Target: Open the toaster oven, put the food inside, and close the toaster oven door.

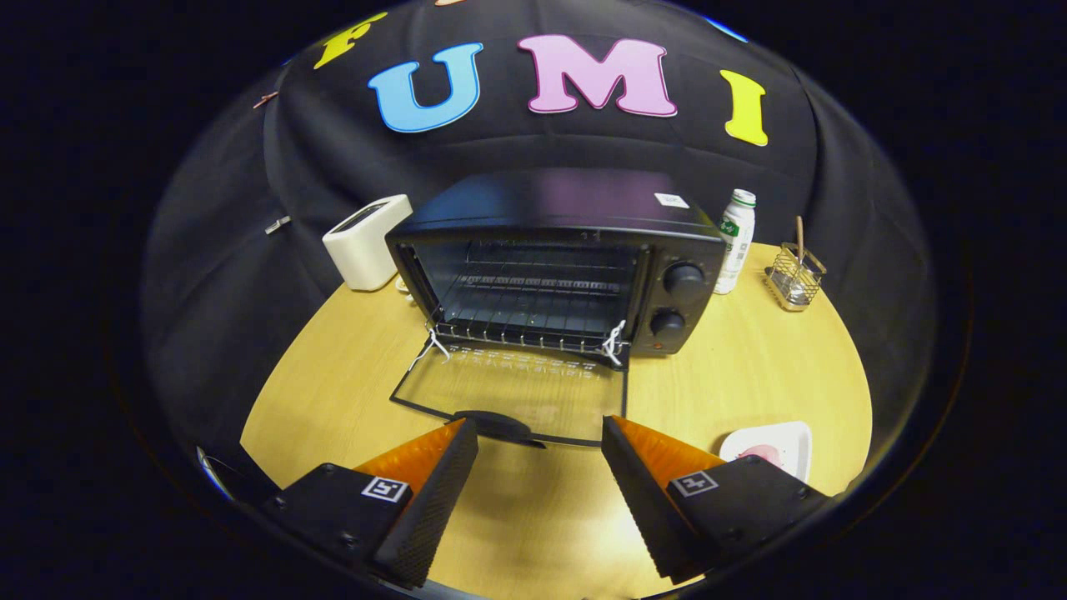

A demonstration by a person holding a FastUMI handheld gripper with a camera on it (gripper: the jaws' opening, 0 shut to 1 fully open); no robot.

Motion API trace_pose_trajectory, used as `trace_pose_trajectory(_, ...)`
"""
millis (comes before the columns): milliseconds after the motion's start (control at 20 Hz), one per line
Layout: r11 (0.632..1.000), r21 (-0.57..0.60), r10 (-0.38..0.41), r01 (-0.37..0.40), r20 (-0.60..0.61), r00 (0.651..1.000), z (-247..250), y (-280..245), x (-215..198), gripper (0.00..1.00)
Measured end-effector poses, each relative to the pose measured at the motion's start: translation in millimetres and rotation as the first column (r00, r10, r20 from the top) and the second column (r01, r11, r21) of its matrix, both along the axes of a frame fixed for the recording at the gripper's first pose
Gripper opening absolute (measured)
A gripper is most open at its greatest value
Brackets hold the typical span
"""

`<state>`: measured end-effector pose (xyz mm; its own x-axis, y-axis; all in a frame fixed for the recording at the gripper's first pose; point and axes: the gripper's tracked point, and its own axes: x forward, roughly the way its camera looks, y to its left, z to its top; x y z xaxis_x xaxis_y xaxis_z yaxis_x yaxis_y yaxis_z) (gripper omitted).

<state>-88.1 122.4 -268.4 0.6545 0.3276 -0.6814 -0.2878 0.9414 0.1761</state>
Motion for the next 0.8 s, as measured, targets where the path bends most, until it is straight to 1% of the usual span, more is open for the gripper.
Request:
trace_pose_trajectory(100, 1.000, 0.012, 0.001, -0.001, -0.017, 1.000, 7, -26, 1, 0.99)
trace_pose_trajectory(250, 1.000, -0.014, 0.012, -0.013, -0.072, 0.997, 3, -75, -1, 0.99)
trace_pose_trajectory(450, 0.999, -0.044, -0.034, 0.028, -0.153, 0.988, -11, -153, -1, 0.99)
trace_pose_trajectory(600, 0.996, -0.076, -0.059, 0.044, -0.205, 0.977, -29, -206, -2, 0.98)
trace_pose_trajectory(700, 0.993, -0.111, -0.067, 0.041, -0.247, 0.967, -46, -240, -3, 0.98)
trace_pose_trajectory(800, 0.992, -0.118, -0.077, 0.041, -0.315, 0.946, -67, -266, -8, 0.98)
